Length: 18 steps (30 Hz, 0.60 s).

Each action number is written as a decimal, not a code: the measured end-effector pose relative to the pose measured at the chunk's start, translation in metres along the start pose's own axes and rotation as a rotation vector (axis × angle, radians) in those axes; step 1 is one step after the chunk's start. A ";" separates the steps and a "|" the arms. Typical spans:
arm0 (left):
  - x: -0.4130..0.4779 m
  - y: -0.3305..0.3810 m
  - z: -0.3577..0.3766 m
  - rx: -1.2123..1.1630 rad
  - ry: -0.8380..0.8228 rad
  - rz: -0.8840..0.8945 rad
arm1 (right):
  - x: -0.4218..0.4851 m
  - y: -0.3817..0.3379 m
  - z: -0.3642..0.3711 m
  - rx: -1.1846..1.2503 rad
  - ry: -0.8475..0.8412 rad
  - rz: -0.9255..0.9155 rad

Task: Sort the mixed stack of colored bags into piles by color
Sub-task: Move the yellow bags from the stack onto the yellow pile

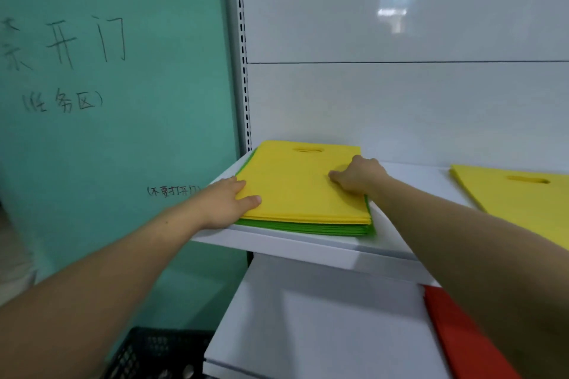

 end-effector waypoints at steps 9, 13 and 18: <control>0.009 -0.001 -0.011 0.147 -0.044 0.038 | -0.009 0.001 -0.003 0.198 0.171 0.050; 0.010 0.003 -0.014 0.130 -0.073 0.057 | -0.020 0.001 -0.008 0.113 0.276 -0.031; 0.018 0.002 -0.022 0.111 -0.135 0.013 | -0.041 0.004 -0.021 0.242 0.511 -0.201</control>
Point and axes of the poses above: each hand's wrist, its own x-axis towards the middle knuckle, its own z-axis out of the palm, y = z × x, the point moved 2 cm from there along x, towards the middle knuckle, and after that the axes turned 14 degrees about -x, right-handed, at the moved point
